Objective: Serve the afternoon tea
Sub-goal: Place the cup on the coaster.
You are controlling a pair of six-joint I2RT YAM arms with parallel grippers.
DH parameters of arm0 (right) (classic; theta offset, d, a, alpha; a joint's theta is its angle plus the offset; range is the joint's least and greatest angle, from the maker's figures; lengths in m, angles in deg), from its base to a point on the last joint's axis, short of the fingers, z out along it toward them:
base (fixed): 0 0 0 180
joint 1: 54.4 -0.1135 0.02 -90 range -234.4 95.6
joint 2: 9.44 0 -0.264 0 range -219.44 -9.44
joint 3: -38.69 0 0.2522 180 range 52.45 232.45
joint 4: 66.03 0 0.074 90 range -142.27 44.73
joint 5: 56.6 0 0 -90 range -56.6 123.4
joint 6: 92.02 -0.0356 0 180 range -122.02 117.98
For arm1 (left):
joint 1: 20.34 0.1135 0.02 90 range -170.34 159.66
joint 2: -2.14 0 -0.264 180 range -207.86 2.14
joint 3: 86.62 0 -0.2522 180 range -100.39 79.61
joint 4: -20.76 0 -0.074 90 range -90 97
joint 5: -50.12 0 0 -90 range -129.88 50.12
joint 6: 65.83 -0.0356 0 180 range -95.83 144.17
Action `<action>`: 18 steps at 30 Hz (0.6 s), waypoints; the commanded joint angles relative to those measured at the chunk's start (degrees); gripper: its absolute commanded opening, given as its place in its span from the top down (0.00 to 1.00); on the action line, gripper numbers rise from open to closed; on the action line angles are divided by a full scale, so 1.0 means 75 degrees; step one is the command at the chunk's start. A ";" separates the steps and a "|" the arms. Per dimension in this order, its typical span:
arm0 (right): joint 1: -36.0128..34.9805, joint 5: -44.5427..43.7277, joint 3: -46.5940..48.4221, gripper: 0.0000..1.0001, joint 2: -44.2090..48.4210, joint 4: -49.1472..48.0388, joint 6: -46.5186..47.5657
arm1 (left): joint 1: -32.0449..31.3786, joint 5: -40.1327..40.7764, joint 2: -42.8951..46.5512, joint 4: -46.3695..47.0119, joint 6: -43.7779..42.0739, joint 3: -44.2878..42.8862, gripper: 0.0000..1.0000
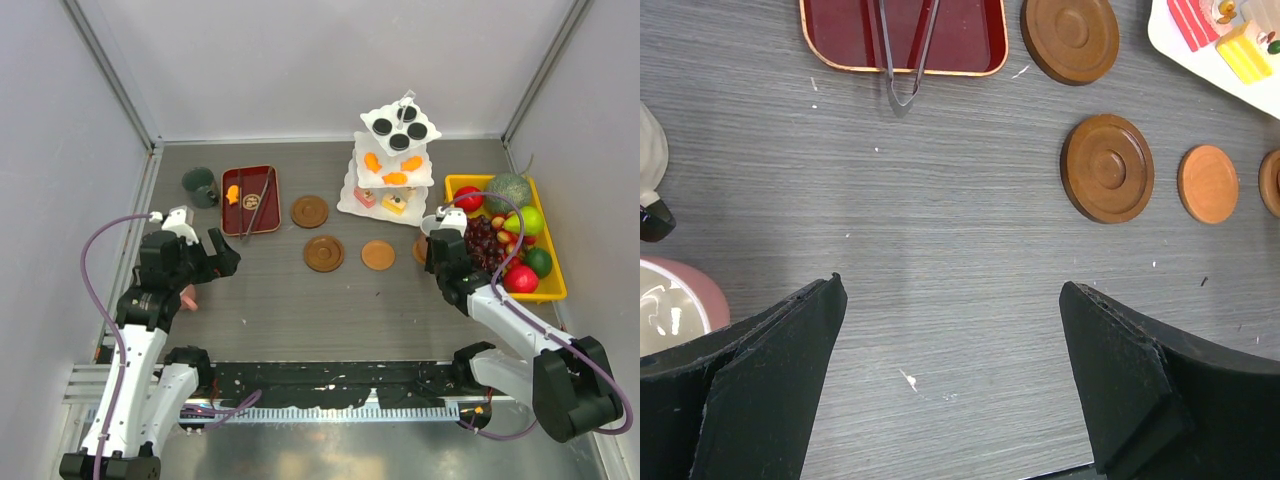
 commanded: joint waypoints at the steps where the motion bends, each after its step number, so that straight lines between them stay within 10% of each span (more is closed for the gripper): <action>1: 0.0050 -0.0050 0.0474 0.93 0.0111 -0.0320 -0.0162 | 0.0045 0.0060 0.0074 0.0213 -0.0100 -0.0052 0.01; 18: 0.0062 0.0126 0.1047 0.67 -0.0088 0.1039 -0.0560 | 0.0033 0.0071 0.0121 0.0201 -0.0147 -0.0064 0.01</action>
